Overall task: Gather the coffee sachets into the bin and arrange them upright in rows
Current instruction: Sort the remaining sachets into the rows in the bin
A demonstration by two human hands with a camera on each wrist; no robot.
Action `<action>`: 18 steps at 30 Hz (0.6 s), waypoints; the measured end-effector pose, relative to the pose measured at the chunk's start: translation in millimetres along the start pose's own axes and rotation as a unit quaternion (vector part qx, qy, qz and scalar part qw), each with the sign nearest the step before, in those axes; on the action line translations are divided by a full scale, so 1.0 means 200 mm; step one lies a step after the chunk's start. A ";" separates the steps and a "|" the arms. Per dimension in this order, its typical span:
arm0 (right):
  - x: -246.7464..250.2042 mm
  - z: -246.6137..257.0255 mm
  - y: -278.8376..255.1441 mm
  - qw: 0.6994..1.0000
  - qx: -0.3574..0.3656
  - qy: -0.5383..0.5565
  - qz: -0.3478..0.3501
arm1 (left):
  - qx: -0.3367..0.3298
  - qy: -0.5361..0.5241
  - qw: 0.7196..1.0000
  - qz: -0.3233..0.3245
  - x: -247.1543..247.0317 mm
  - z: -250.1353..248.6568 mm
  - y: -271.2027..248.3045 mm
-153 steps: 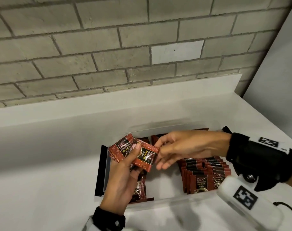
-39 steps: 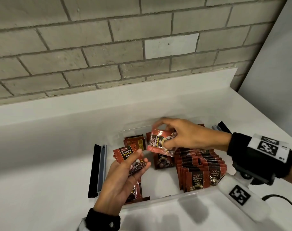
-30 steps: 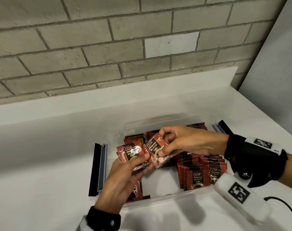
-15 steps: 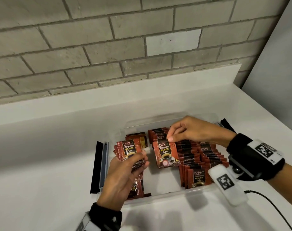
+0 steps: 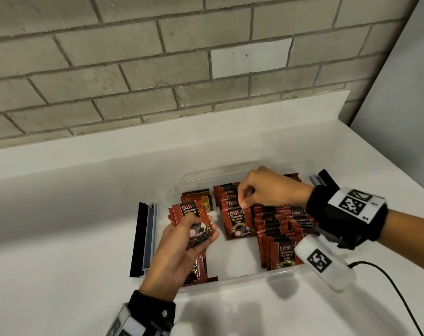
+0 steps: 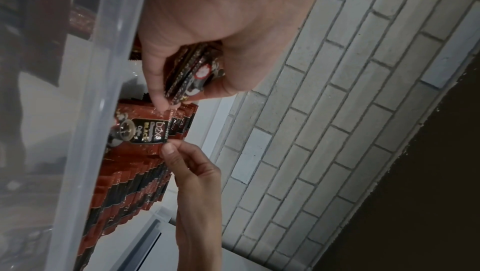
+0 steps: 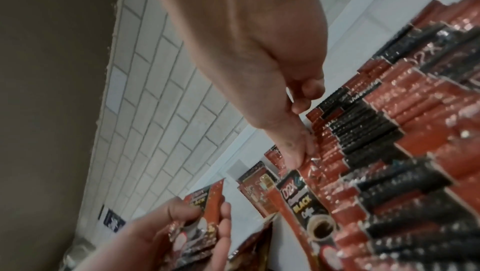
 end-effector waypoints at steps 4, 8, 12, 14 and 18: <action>-0.01 0.01 0.01 0.998 0.000 -0.060 0.009 | -0.001 0.001 1.000 0.002 0.00 0.00 -0.01; -0.01 0.02 0.02 0.996 0.004 -0.084 -0.014 | 0.009 0.007 1.000 -0.011 0.02 0.01 0.01; 0.02 0.03 0.02 0.996 0.007 -0.087 -0.026 | 0.010 0.027 0.999 -0.013 0.02 0.02 0.02; 0.05 0.04 0.02 0.997 0.009 -0.069 -0.036 | 0.004 0.037 0.999 0.002 0.02 0.02 0.02; 0.10 0.10 -0.01 0.999 0.038 -0.003 -0.025 | -0.002 0.056 0.997 0.044 0.01 0.02 0.00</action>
Point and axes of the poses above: each hand's wrist, its own y-axis towards the middle knuckle, its own x-axis out of the back of the hand, z = x × y, the point moved 2 cm from there along y, towards the middle knuckle, and after that the axes turned 10 degrees about -x, right-handed, at the moved point
